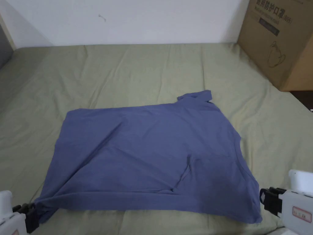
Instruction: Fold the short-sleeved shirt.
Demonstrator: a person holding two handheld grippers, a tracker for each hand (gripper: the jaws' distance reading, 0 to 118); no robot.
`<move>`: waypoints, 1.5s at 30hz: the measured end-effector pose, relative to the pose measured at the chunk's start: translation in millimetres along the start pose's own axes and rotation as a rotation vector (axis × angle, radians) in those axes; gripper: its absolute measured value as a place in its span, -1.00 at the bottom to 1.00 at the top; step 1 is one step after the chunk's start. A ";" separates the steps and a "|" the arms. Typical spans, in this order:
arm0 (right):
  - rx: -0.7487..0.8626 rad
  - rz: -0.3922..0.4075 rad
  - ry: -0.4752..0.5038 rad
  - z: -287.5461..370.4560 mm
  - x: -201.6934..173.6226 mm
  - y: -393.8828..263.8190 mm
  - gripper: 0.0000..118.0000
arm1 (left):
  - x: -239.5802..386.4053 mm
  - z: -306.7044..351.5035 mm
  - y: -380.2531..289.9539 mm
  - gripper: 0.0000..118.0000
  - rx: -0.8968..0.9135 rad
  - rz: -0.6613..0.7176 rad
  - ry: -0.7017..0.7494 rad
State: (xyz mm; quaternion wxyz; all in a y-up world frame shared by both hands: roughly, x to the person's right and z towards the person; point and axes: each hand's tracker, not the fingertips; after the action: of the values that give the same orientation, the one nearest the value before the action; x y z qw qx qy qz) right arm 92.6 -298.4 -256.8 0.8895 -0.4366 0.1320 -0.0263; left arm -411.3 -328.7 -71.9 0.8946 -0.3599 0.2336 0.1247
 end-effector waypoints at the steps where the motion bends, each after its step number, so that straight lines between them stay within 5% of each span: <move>1: -0.020 0.004 0.016 -3.2 -0.6 -3.9 -0.97 | -1.9 -1.1 -2.7 -0.99 -0.015 -0.001 -0.010; 6: -0.057 0.016 -0.005 -14.8 -5.2 -18.1 -0.98 | -13.6 -4.4 -10.5 -0.99 -0.032 0.023 -0.015; 7: -0.064 0.008 0.001 -16.3 -5.3 -18.3 -0.98 | -15.0 -5.2 -9.2 -0.84 -0.023 0.009 -0.016; 10: -0.073 -0.004 0.007 -18.8 -6.4 -16.2 -0.98 | -12.8 -7.0 -4.9 0.73 -0.023 -0.024 -0.016; 11: -0.079 -0.004 0.006 -19.7 -7.1 -14.7 -0.98 | -11.8 -10.2 -2.1 0.90 -0.030 -0.027 -0.025; 22: -0.114 0.017 0.017 -25.4 -7.5 -13.1 -0.98 | -25.0 -52.8 4.8 0.80 -0.050 0.035 -0.015; 23: -0.118 0.019 0.016 -26.1 -7.3 -13.3 -0.98 | -27.6 -54.3 2.8 0.47 -0.059 0.041 -0.009; 25: -0.128 0.023 0.010 -27.8 -7.2 -13.1 -0.98 | -30.3 -55.9 -0.7 -0.91 -0.082 0.048 -0.018; 32: -0.114 0.028 0.032 -31.2 0.2 -8.8 -0.93 | -15.4 -46.9 -2.3 -0.95 -0.097 -0.023 -0.038; 33: -0.113 0.032 0.030 -32.0 0.9 -6.6 -0.72 | -14.8 -46.2 -1.4 -0.95 -0.095 -0.017 -0.038; 35: -0.123 0.059 0.024 -35.2 0.5 -3.1 0.27 | -12.0 -43.7 0.8 -0.95 -0.097 -0.022 -0.037; 36: -0.130 0.078 0.013 -38.5 0.9 -1.5 0.50 | -11.8 -42.3 2.7 -0.95 -0.093 -0.037 -0.031; 38: -0.144 0.113 0.018 -46.2 0.3 1.3 0.50 | -7.4 -39.6 3.4 -0.95 -0.090 -0.060 -0.026; 40: -0.227 0.116 0.016 -62.1 3.7 1.1 0.45 | -8.8 -41.1 4.9 -0.95 -0.089 -0.065 -0.023; 41: -0.267 0.114 -0.003 -69.9 4.2 -0.4 0.10 | -8.7 -41.2 4.9 -0.95 -0.091 -0.067 -0.021; 42: -0.276 0.129 -0.004 -75.1 5.2 -2.9 -0.56 | -8.9 -41.2 4.7 -0.95 -0.092 -0.066 -0.021; 43: -0.289 0.153 -0.026 -79.1 5.1 -6.7 -0.99 | -9.0 -41.1 4.1 -0.95 -0.094 -0.061 -0.021; 45: -0.278 0.170 -0.085 -78.7 1.4 -15.4 -1.00 | -12.3 -41.6 4.8 -0.95 -0.101 -0.053 -0.020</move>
State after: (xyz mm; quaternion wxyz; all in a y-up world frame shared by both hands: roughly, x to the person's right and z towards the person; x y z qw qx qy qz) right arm 74.7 -368.8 -290.9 0.8244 -0.5433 0.1334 0.0861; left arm -437.5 -355.2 -94.7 0.8806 -0.4095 0.2083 0.1162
